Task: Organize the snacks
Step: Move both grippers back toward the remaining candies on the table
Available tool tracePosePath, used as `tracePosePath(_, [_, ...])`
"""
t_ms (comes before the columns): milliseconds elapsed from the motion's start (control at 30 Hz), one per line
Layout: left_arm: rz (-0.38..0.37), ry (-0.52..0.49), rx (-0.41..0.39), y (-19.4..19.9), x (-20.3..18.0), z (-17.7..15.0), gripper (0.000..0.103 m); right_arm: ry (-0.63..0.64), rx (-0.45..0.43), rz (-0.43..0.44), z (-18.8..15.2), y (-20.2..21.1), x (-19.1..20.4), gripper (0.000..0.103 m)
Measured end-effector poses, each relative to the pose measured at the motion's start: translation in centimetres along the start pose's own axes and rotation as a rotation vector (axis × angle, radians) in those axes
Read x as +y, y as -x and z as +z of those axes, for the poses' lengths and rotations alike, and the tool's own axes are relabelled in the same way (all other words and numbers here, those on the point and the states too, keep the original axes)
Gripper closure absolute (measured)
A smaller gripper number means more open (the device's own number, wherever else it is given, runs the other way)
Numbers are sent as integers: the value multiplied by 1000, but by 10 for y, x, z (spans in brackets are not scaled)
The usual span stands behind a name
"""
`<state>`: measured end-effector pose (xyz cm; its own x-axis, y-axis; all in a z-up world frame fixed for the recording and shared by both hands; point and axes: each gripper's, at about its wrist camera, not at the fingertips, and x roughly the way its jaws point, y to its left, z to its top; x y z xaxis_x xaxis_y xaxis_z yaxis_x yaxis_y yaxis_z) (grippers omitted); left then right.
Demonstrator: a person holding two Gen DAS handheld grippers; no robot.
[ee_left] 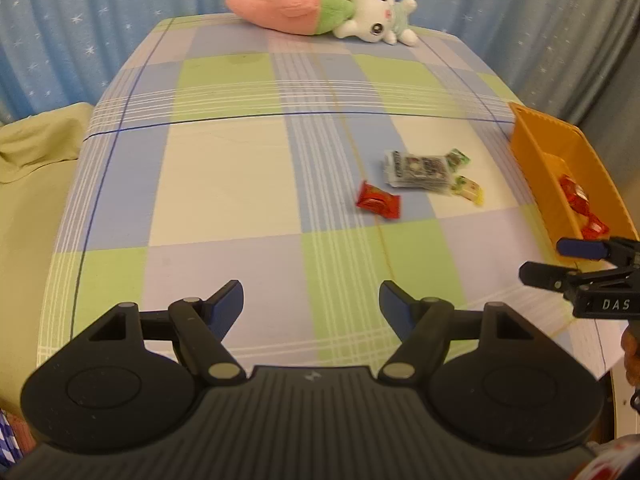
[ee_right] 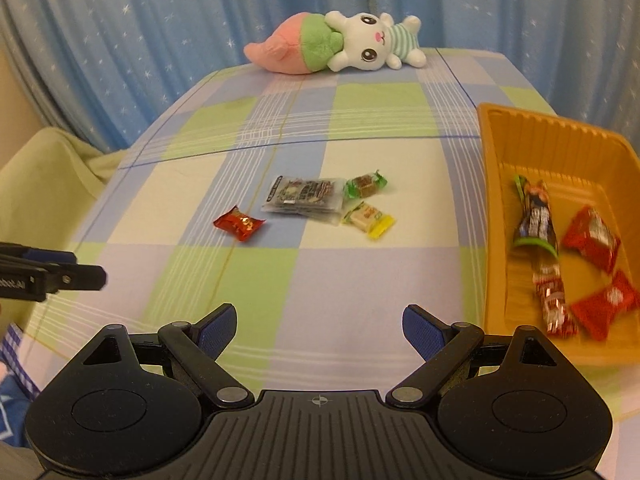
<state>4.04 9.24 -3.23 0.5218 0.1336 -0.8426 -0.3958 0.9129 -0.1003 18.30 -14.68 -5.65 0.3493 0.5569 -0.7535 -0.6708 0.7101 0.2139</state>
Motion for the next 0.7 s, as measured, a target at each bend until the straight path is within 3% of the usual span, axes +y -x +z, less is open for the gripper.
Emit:
tracePosePath(133, [21, 27, -1, -6, 3, 5, 30, 81, -26, 2, 13, -10, -8, 14])
tracePosePath(333, [44, 58, 5, -20, -2, 16, 31, 199, 0, 9, 36, -36, -21, 32])
tracePosePath(700, [97, 95, 21, -41, -17, 30, 31, 372, 86, 64, 61, -86, -35, 53])
